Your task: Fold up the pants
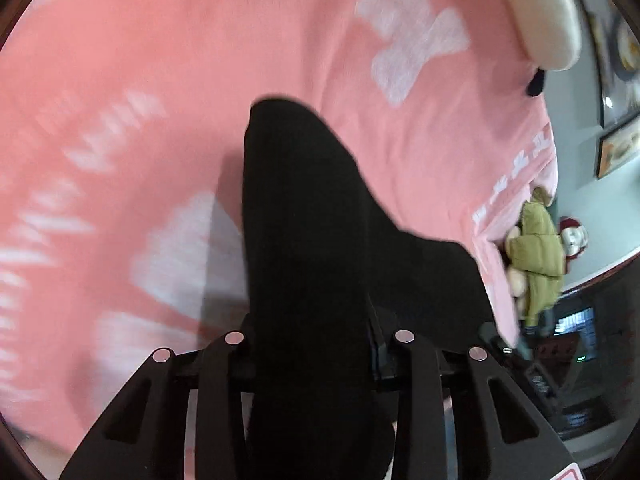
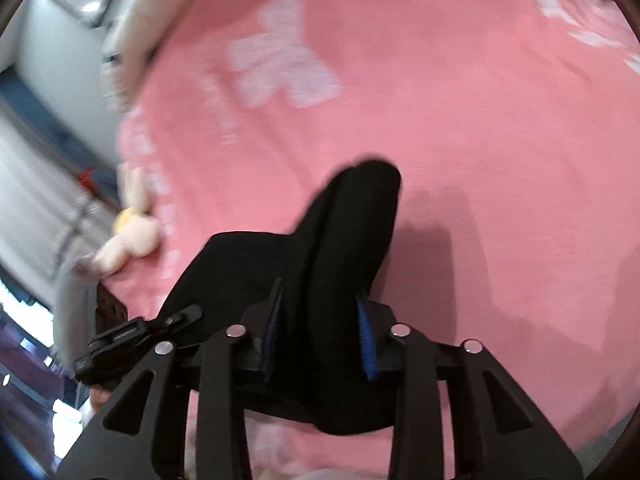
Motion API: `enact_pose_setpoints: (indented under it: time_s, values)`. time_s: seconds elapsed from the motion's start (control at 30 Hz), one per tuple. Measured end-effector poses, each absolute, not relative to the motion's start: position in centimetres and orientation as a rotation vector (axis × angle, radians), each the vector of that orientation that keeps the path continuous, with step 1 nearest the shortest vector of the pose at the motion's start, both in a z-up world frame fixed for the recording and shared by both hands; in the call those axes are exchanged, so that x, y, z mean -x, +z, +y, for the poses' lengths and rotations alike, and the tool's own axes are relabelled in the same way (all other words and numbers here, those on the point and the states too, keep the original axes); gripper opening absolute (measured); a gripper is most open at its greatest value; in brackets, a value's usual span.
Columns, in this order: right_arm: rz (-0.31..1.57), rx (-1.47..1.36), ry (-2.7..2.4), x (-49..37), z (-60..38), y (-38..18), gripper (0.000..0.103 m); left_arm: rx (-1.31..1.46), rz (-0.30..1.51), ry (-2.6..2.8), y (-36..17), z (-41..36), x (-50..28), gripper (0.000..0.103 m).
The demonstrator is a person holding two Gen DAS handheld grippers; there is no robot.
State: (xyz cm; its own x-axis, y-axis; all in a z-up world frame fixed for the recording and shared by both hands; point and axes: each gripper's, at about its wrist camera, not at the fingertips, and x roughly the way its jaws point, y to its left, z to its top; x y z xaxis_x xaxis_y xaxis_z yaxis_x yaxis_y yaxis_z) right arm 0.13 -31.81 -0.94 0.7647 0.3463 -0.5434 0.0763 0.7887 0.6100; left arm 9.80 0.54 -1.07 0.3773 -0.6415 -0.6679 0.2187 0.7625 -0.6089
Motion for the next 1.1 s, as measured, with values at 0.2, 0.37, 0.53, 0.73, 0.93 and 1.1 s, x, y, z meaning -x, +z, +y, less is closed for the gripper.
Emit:
enact_pose_setpoints:
  time_s: [0.2,0.37,0.53,0.73,0.93,1.1]
  values:
    - [0.89,-0.422,-0.01,0.2,-26.2,-6.6,0.041,0.247,1.101,-0.331,-2.5,6.8,-7.1,0.049]
    - [0.756,-0.487,0.042,1.7,-25.0,-1.9,0.046,0.138,0.943,-0.254,-1.5,7.4,-2.9,0.062]
    - [0.856,-0.376,0.071,-2.5,-22.0,-2.1,0.064,0.04,0.876,-0.268,-1.3,5.7,-0.8,0.07]
    - [0.931,-0.378,0.022,-4.7,-20.3,-5.3,0.079,0.034,0.909,-0.249,-2.9,6.4,-1.4,0.07]
    - [0.924,-0.404,0.035,-4.7,-19.6,-6.0,0.045,0.063,0.906,-0.254,-3.4,6.9,-1.2,0.071]
    - [0.893,-0.475,0.051,-4.5,-19.6,-5.6,0.017,0.093,0.908,-0.271,-3.8,7.2,-1.2,0.074]
